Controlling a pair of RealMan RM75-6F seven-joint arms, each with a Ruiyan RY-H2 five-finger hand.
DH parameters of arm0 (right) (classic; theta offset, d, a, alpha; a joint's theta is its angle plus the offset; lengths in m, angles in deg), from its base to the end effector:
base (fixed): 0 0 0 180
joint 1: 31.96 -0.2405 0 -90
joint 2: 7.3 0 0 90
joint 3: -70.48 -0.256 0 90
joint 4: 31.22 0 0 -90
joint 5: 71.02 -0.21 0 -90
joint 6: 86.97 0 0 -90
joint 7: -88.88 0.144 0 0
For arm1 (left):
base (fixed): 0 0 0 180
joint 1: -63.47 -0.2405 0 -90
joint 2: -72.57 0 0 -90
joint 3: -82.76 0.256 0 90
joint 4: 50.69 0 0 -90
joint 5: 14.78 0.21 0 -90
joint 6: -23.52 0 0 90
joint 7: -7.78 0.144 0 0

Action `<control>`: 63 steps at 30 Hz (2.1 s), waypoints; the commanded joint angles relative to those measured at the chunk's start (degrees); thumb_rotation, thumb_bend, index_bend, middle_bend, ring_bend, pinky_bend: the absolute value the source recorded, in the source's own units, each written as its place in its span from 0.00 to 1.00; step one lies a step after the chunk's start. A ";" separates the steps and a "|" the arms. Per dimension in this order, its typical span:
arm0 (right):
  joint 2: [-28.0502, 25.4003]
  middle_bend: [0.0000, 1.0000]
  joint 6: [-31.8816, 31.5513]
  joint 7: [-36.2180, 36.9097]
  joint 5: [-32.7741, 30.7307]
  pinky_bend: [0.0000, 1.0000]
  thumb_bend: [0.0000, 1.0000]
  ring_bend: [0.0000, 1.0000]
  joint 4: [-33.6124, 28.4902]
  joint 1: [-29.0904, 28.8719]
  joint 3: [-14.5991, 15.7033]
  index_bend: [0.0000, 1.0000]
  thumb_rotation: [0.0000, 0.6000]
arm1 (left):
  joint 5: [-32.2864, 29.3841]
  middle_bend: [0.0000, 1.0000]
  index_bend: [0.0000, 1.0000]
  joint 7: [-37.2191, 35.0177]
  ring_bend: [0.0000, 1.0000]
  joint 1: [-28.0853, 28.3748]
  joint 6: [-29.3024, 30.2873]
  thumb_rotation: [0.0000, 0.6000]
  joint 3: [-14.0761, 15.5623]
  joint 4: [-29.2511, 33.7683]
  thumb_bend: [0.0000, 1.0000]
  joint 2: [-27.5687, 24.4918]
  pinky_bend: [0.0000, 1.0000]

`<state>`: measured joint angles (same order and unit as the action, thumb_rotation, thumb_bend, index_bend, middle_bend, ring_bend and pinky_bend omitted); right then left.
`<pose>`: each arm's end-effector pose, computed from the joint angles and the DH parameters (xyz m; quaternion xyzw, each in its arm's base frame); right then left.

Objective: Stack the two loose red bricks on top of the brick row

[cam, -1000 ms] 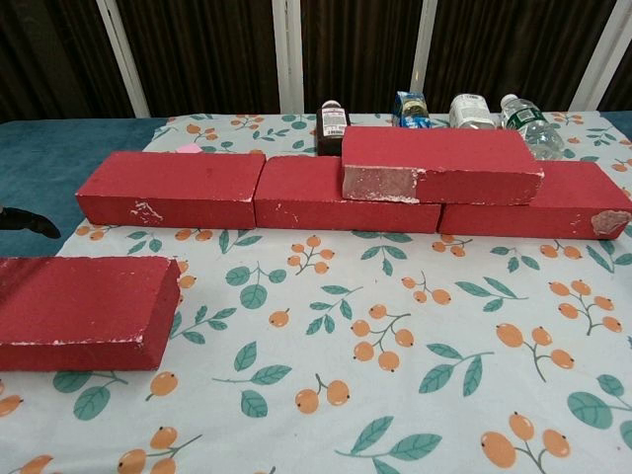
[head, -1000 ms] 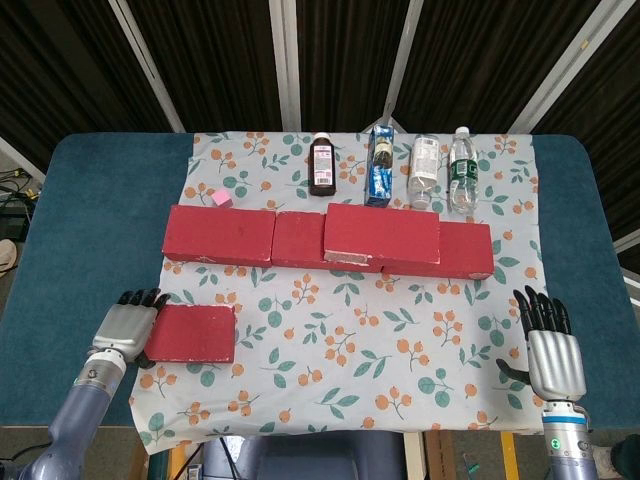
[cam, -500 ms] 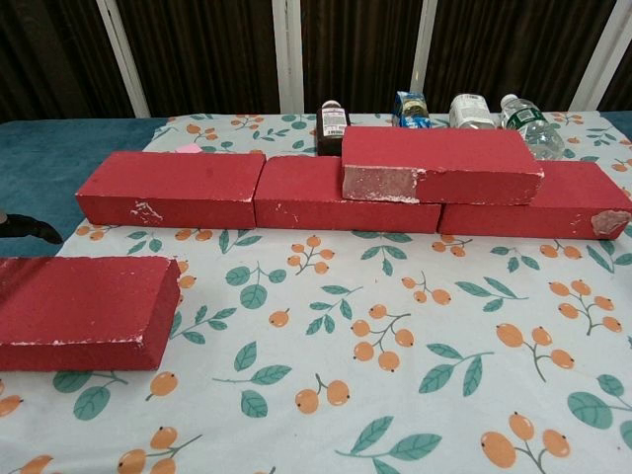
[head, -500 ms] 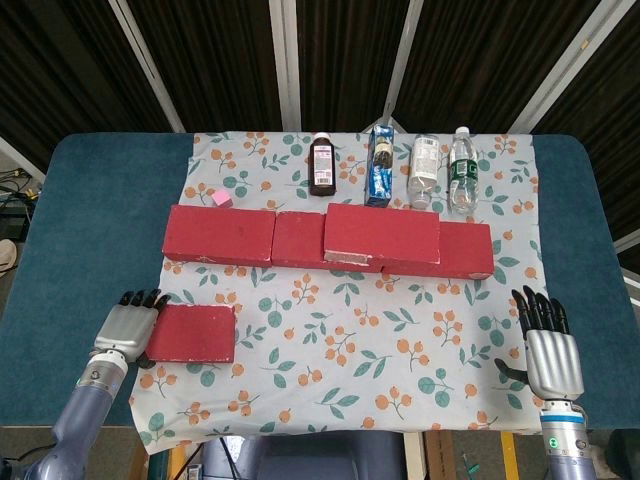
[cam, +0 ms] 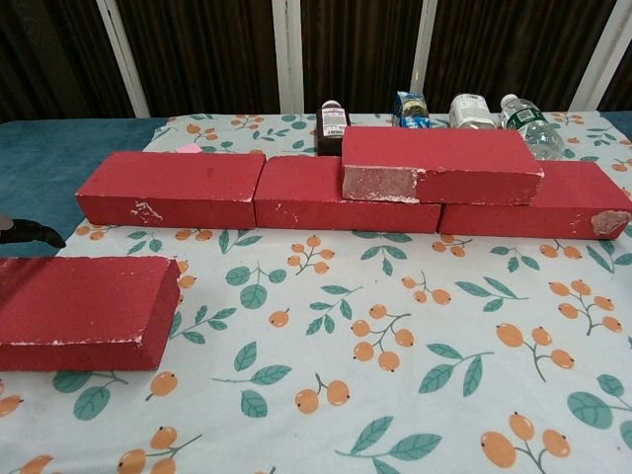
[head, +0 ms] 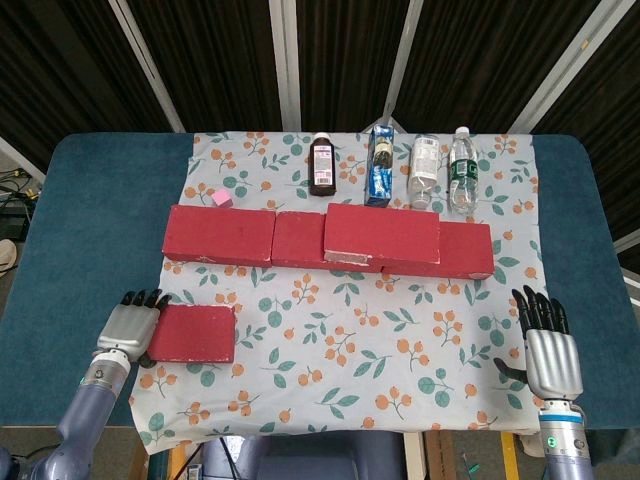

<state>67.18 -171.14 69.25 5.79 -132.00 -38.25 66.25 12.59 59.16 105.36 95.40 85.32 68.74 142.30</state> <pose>-0.2760 -0.1872 0.0983 0.5729 -0.4224 0.3539 0.6067 -0.2050 0.2514 0.0559 -0.7327 -0.4390 -0.0903 0.5122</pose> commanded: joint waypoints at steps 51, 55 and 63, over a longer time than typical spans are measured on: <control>0.69 0.00 -0.35 1.01 -1.00 0.00 0.15 0.00 0.17 0.53 -1.39 0.00 1.00 | -0.09 0.38 0.26 4.18 0.05 2.16 5.31 1.00 0.04 -1.68 0.00 4.50 0.08; 0.78 0.00 -0.39 0.90 -1.00 0.00 0.15 0.00 0.15 0.55 -1.43 0.00 1.00 | 0.83 0.37 0.26 3.41 0.05 2.51 5.85 1.00 -1.50 -0.83 0.00 3.43 0.07; 0.98 0.00 -0.14 0.62 -2.35 0.00 0.15 0.00 0.66 0.49 -2.09 0.00 1.00 | 1.66 0.37 0.26 3.08 0.05 6.80 0.14 1.00 -6.49 -0.51 0.00 -2.41 0.06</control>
<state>68.08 -171.40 69.99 3.76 -131.49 -37.71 64.31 15.42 62.35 110.18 98.50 80.95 68.29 142.24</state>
